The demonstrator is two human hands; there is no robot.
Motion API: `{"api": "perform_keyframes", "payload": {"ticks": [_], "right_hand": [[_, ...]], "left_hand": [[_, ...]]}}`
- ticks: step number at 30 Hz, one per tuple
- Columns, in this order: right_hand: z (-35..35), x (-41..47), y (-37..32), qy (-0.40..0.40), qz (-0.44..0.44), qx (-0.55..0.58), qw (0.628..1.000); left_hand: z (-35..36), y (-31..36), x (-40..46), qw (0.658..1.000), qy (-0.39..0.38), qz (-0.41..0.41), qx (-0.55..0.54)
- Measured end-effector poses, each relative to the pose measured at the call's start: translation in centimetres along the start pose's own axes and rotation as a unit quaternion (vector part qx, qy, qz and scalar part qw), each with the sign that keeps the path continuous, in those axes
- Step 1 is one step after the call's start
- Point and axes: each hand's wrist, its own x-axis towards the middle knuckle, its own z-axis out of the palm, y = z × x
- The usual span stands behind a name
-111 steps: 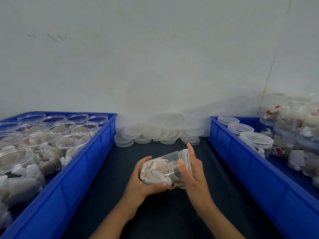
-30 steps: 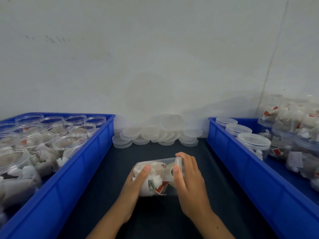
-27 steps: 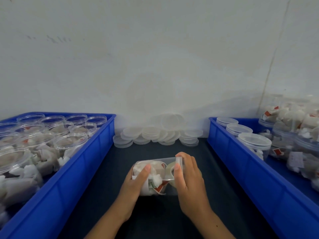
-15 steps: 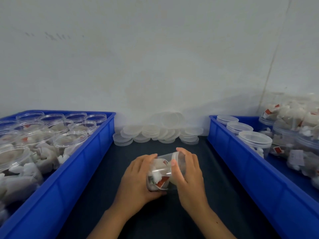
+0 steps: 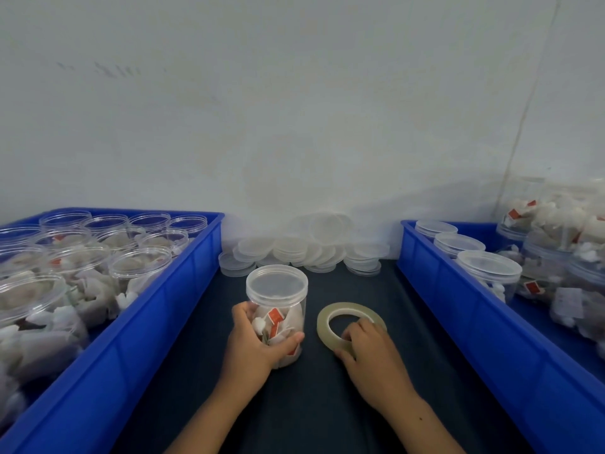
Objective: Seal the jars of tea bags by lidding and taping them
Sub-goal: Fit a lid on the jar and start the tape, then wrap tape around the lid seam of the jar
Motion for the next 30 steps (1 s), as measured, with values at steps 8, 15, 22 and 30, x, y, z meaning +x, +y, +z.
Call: {"api": "perform_keyframes", "payload": {"ticks": [8, 15, 22, 30], "right_hand": [[-0.4, -0.1, -0.8, 0.017, 0.049, 0.111, 0.992], [0.2, -0.6, -1.6, 0.016, 0.038, 0.263, 0.964], [-0.3, -1.6, -2.0, -0.002, -0.028, 0.387, 0.922], [-0.5, -2.1, -1.8, 0.009, -0.083, 0.328, 0.941]], "left_hand": [[1.0, 0.9, -1.0, 0.996, 0.042, 0.067, 0.053], [0.8, 2.7, -1.7, 0.837, 0.148, 0.453, 0.269], [1.9, 2.5, -2.7, 0.963, -0.089, 0.215, 0.133], [1.9, 2.5, -2.9, 0.983, -0.095, 0.157, 0.012]]}}
